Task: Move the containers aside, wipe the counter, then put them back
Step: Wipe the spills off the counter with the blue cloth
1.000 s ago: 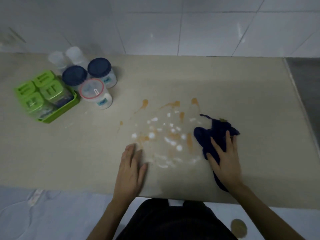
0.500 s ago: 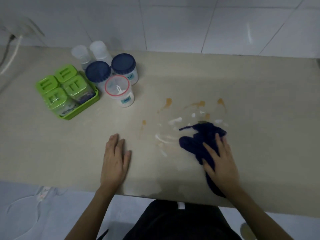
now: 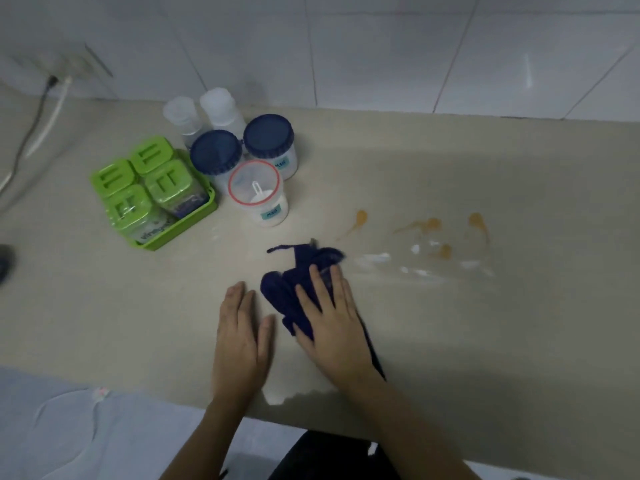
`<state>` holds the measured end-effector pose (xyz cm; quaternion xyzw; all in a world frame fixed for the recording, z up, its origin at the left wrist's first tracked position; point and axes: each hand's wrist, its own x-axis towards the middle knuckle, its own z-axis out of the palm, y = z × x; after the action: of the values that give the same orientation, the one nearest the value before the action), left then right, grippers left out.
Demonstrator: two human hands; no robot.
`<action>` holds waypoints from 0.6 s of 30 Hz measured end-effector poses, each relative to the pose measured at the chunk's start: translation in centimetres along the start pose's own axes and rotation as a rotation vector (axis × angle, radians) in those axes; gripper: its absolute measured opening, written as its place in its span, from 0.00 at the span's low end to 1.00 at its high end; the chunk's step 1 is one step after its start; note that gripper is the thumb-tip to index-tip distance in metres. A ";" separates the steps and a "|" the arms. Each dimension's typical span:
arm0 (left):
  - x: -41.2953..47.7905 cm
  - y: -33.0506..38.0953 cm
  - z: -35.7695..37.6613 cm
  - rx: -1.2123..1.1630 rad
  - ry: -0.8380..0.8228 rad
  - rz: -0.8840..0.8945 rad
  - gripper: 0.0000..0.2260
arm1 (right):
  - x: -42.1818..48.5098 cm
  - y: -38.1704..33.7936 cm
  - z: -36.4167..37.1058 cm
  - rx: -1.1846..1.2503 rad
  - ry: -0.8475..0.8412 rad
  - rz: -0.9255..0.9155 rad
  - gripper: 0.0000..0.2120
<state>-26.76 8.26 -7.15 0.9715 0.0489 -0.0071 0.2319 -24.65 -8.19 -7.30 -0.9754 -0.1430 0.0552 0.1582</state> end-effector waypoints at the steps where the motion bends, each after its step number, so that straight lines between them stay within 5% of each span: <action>1: 0.2 0.1 0.1 0.026 -0.002 0.001 0.26 | 0.0 0.5 -0.2 0.003 0.016 0.001 0.27; 11: 0.9 -0.5 0.1 0.078 -0.034 0.046 0.27 | -7.7 13.2 -3.8 -0.012 0.077 0.250 0.27; 18: 1.1 -0.8 0.2 0.046 -0.061 0.017 0.28 | 2.9 0.9 -0.6 -0.115 -0.024 -0.227 0.27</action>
<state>-25.72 8.97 -7.70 0.9762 0.0335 -0.0358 0.2111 -21.58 -8.36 -7.17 -0.9597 -0.2573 0.0402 0.1058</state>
